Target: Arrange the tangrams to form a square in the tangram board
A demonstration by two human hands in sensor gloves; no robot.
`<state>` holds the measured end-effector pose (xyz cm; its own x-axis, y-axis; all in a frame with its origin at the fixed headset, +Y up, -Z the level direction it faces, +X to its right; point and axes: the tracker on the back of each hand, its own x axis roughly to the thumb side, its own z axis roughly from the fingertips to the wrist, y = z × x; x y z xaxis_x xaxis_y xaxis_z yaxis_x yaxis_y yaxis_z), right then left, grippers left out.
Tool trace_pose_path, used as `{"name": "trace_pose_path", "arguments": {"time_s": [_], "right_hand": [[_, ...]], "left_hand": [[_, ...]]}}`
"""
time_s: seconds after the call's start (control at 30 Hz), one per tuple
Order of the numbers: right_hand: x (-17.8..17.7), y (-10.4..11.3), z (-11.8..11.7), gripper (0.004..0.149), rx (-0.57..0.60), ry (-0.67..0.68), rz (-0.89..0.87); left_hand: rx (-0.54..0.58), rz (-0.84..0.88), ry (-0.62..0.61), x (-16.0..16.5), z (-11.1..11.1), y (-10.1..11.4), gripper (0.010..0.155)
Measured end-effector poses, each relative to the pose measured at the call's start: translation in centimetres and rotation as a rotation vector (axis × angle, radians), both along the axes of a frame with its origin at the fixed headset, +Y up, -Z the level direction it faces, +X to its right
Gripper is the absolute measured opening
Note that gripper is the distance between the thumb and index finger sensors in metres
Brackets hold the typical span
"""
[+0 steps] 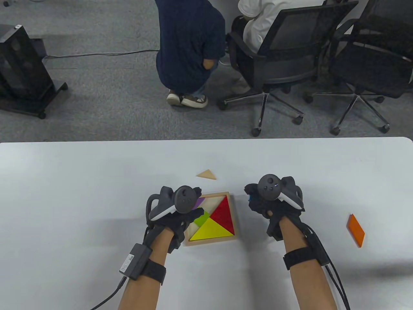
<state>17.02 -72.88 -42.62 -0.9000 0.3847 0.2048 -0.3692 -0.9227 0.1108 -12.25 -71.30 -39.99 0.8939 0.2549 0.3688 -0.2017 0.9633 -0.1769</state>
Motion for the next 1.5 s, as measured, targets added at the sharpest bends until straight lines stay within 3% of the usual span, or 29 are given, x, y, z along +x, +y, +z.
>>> {"name": "trace_pose_path", "arguments": {"time_s": [0.2,0.47,0.83,1.03,1.5], "right_hand": [[-1.1,2.6,1.8,0.059,0.037,0.075,-0.189],[-2.3,5.1,4.5,0.059,0.062,0.183,-0.46],[-3.9,3.7,6.7,0.059,-0.077,0.204,-0.756],[-4.1,2.4,7.1,0.059,-0.123,0.168,-0.816],[-4.0,0.5,7.0,0.052,-0.174,0.119,-0.883]], "left_hand": [[-0.035,0.182,-0.062,0.4,0.2,0.5,0.076],[-0.148,0.549,-0.174,1.1,0.1,0.9,0.078],[-0.253,0.929,-0.273,1.2,-0.4,-0.5,0.076],[-0.266,0.974,-0.288,1.0,-0.6,-1.2,0.072],[-0.135,0.885,-0.218,1.0,-0.5,-1.5,0.059]]}}
